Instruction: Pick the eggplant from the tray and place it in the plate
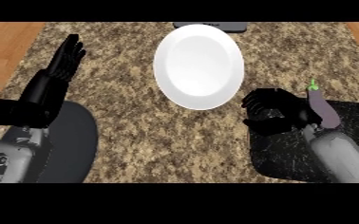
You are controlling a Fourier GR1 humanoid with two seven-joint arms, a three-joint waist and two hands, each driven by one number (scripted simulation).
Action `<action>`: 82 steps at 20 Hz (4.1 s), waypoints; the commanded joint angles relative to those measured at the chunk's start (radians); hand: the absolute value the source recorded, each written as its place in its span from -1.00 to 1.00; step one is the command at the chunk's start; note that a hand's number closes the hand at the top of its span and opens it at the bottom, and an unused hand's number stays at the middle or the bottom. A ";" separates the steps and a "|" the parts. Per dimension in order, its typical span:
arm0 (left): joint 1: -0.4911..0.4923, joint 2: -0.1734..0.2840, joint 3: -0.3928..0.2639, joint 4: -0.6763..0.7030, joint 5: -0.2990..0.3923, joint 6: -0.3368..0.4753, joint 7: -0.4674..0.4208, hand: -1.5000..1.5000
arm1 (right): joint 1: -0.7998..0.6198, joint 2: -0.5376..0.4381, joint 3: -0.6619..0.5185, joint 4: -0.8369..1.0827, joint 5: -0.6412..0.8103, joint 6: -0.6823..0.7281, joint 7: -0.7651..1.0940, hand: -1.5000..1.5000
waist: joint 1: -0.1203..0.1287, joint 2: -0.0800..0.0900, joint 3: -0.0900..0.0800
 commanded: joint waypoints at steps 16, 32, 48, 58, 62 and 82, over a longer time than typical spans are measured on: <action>-0.053 0.023 0.062 0.017 0.022 -0.051 0.059 0.00 | -0.572 -0.101 -0.075 0.573 0.065 0.404 0.193 -1.00 | -0.010 -0.014 0.002; -0.084 -0.031 0.035 0.076 -0.041 -0.016 0.028 0.00 | -0.783 -0.025 0.115 0.938 0.171 1.003 0.299 -1.00 | -0.024 -0.010 0.004; -0.023 -0.044 0.054 0.043 -0.040 -0.058 0.010 0.00 | -0.699 -0.049 0.271 1.020 0.513 0.953 -0.042 -1.00 | -0.029 -0.012 0.005; -0.068 -0.011 0.115 0.063 -0.027 -0.092 0.031 0.00 | -0.650 -0.013 0.287 1.087 0.623 0.939 -0.168 -1.00 | -0.042 -0.014 0.005; -0.016 -0.040 0.091 -0.024 -0.046 -0.060 0.083 0.00 | -0.604 0.024 0.303 1.093 0.673 0.891 -0.160 -1.00 | -0.042 -0.020 0.005; 0.001 -0.019 0.147 0.018 -0.033 -0.076 0.062 0.00 | -0.373 -0.174 0.088 0.892 0.716 -0.513 -0.391 1.00 | -0.103 -0.031 0.006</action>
